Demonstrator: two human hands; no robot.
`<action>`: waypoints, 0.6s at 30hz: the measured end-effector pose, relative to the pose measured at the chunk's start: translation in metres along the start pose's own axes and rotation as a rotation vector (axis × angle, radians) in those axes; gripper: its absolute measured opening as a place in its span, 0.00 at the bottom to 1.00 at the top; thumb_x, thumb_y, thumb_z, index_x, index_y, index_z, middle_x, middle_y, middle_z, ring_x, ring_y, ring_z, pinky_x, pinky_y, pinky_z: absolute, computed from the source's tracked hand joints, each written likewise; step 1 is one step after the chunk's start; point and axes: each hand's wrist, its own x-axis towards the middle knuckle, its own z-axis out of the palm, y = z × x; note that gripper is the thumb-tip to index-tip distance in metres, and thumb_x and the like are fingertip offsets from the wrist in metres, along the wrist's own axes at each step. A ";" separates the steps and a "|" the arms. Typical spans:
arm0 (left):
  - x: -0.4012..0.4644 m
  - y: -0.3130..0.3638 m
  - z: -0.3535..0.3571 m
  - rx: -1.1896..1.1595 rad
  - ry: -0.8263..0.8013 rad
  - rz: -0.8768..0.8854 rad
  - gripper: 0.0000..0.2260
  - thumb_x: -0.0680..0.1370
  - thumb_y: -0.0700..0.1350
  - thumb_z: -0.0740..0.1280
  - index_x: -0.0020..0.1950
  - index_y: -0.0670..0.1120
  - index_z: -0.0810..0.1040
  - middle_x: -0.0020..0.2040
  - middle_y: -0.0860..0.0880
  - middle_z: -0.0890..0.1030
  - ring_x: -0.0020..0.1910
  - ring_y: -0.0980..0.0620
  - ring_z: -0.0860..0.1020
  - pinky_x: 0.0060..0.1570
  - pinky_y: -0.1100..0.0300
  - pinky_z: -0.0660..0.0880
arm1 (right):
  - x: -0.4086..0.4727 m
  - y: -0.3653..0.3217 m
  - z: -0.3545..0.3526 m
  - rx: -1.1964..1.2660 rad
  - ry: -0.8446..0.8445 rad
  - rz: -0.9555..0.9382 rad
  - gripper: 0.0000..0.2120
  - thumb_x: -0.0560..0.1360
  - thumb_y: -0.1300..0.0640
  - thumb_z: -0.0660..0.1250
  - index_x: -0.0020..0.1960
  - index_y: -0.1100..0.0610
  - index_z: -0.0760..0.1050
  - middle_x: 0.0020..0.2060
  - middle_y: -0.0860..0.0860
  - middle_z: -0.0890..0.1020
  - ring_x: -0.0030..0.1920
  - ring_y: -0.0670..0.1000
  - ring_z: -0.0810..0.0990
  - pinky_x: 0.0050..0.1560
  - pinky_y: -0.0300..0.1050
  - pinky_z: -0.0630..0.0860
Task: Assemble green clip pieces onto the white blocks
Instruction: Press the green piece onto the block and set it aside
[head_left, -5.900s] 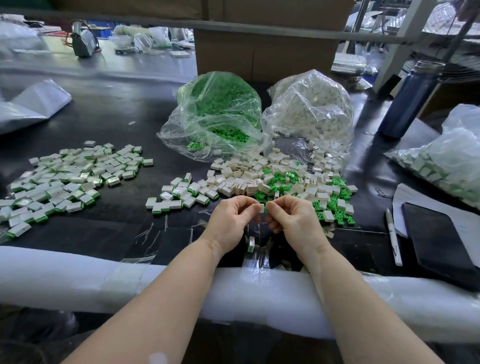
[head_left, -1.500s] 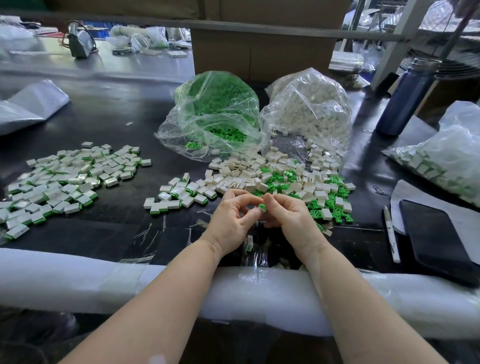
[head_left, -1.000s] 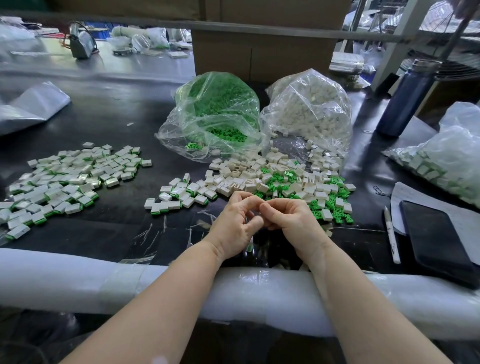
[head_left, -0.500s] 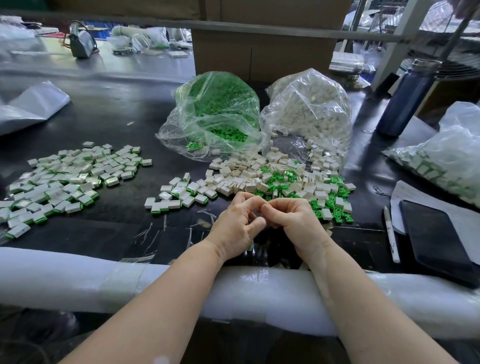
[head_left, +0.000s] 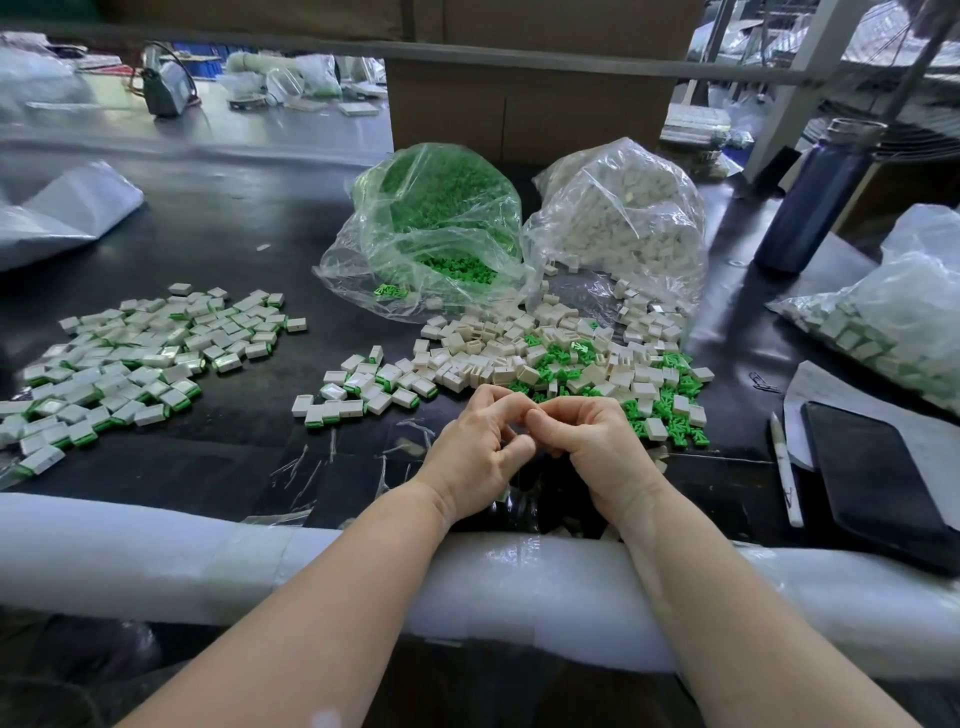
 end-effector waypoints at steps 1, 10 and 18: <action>0.000 0.000 0.000 0.001 -0.001 0.001 0.08 0.69 0.50 0.59 0.42 0.64 0.72 0.50 0.58 0.68 0.43 0.53 0.74 0.52 0.46 0.74 | 0.000 0.000 0.000 0.001 0.000 0.001 0.05 0.73 0.67 0.67 0.40 0.65 0.80 0.26 0.52 0.81 0.27 0.46 0.78 0.29 0.36 0.74; 0.001 -0.001 0.000 -0.001 -0.003 0.007 0.08 0.69 0.51 0.59 0.41 0.66 0.71 0.50 0.59 0.68 0.44 0.54 0.73 0.53 0.46 0.74 | 0.001 0.001 0.000 0.003 0.003 -0.003 0.05 0.73 0.66 0.67 0.39 0.64 0.81 0.28 0.54 0.81 0.29 0.48 0.79 0.31 0.38 0.75; 0.001 -0.002 0.001 -0.049 0.028 -0.004 0.08 0.70 0.49 0.59 0.46 0.55 0.75 0.49 0.57 0.68 0.45 0.50 0.75 0.52 0.45 0.75 | 0.001 0.001 0.001 0.030 -0.034 -0.019 0.06 0.74 0.63 0.67 0.41 0.61 0.82 0.31 0.54 0.83 0.32 0.48 0.80 0.33 0.37 0.76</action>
